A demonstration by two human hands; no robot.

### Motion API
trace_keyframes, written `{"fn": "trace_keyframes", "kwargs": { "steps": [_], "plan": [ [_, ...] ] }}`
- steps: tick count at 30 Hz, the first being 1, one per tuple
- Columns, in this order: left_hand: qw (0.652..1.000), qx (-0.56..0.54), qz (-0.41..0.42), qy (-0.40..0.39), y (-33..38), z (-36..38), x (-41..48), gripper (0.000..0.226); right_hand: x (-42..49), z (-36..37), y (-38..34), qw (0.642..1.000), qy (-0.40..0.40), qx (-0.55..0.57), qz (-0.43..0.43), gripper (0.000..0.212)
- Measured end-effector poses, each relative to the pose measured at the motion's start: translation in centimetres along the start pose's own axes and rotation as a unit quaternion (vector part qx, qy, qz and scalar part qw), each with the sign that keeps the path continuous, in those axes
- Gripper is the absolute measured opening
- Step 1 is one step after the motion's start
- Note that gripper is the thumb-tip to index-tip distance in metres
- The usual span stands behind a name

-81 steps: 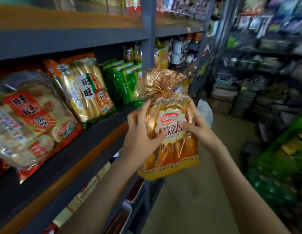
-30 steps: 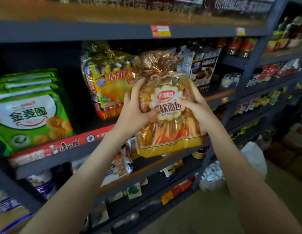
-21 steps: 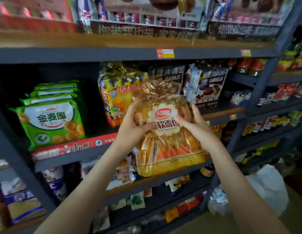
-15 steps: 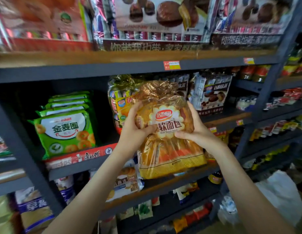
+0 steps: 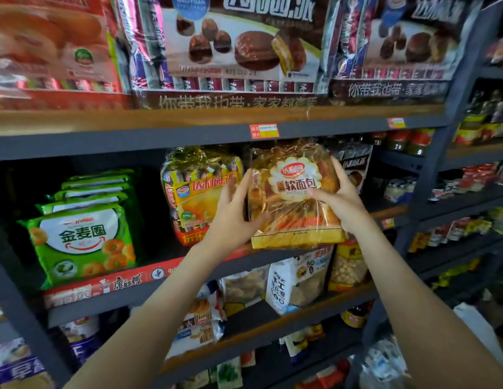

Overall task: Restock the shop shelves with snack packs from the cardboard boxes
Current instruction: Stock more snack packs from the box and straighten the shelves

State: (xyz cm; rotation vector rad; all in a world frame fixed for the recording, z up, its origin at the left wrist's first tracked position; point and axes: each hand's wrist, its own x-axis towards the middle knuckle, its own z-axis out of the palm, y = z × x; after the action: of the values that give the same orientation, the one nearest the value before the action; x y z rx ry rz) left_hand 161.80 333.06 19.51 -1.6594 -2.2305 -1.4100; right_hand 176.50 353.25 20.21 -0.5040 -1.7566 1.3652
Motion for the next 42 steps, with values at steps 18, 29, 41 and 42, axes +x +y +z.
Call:
{"fn": "trace_keyframes", "kwargs": {
  "steps": [18, 29, 41, 42],
  "plan": [
    [0.950, 0.305, -0.046, -0.044, -1.4, 6.8, 3.7, 0.069, 7.9, -2.1, 4.6, 0.968, -0.083, -0.199, -0.126, 0.111],
    [0.956, 0.271, 0.006, 0.113, -2.5, 2.9, -0.2, 0.056, 2.5, 4.2, 3.9, 0.890, 0.137, -0.347, -0.262, 0.105],
    [0.904, 0.364, -0.067, 0.214, -10.4, -10.6, -10.4, 0.063, -5.7, 27.8, 1.2, 0.908, -0.175, -0.175, -0.337, 0.094],
    [0.902, 0.373, -0.068, 0.206, -11.0, -11.4, -10.6, 0.069, -5.8, 29.2, 1.3, 0.918, -0.196, -0.168, -0.302, 0.099]
  ]
}}
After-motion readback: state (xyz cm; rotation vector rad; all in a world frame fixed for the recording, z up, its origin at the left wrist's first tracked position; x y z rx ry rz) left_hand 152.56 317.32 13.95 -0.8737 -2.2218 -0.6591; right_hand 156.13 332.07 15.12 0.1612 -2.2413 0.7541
